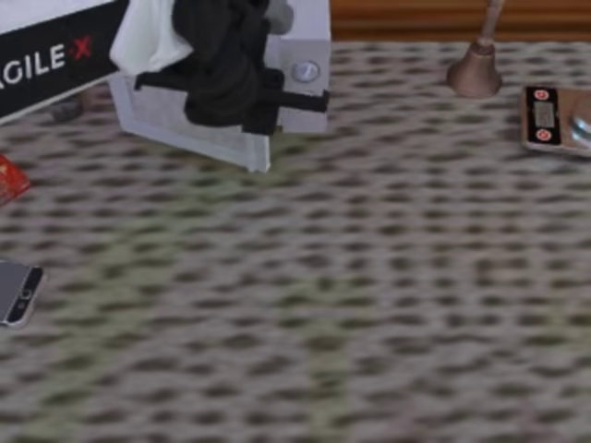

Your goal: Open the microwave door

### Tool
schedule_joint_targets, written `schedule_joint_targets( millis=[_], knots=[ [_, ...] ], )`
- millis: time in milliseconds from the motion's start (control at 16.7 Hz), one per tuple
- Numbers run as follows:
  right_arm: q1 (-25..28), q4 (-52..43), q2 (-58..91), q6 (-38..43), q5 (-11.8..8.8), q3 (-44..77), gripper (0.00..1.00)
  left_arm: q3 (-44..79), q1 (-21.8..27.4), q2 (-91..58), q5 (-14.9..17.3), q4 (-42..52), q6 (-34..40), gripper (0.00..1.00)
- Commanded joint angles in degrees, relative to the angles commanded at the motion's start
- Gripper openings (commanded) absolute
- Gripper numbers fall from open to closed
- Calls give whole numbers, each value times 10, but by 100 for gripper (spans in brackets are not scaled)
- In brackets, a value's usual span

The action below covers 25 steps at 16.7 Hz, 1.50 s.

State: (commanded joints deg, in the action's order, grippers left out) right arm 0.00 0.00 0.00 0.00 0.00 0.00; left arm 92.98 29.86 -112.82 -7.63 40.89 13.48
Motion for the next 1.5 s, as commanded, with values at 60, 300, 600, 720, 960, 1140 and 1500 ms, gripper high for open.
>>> schedule_joint_targets(
  millis=[60, 300, 600, 720, 960, 1140, 1500],
  knots=[
    [0, 0, 0, 0, 0, 0, 100, -13, -3, 9, 6, -5, -13, 0],
    [0, 0, 0, 0, 0, 0, 100, -39, -10, 29, 20, -17, -40, 0],
    [0, 0, 0, 0, 0, 0, 100, -39, -10, 29, 20, -17, -40, 0],
    [0, 0, 0, 0, 0, 0, 100, -39, -10, 29, 20, -17, -40, 0],
    [0, 0, 0, 0, 0, 0, 100, -39, -10, 29, 20, -17, -40, 0],
    [0, 0, 0, 0, 0, 0, 100, -39, -10, 29, 20, -17, -40, 0],
    [0, 0, 0, 0, 0, 0, 100, -39, -10, 29, 20, -17, -40, 0]
  ],
)
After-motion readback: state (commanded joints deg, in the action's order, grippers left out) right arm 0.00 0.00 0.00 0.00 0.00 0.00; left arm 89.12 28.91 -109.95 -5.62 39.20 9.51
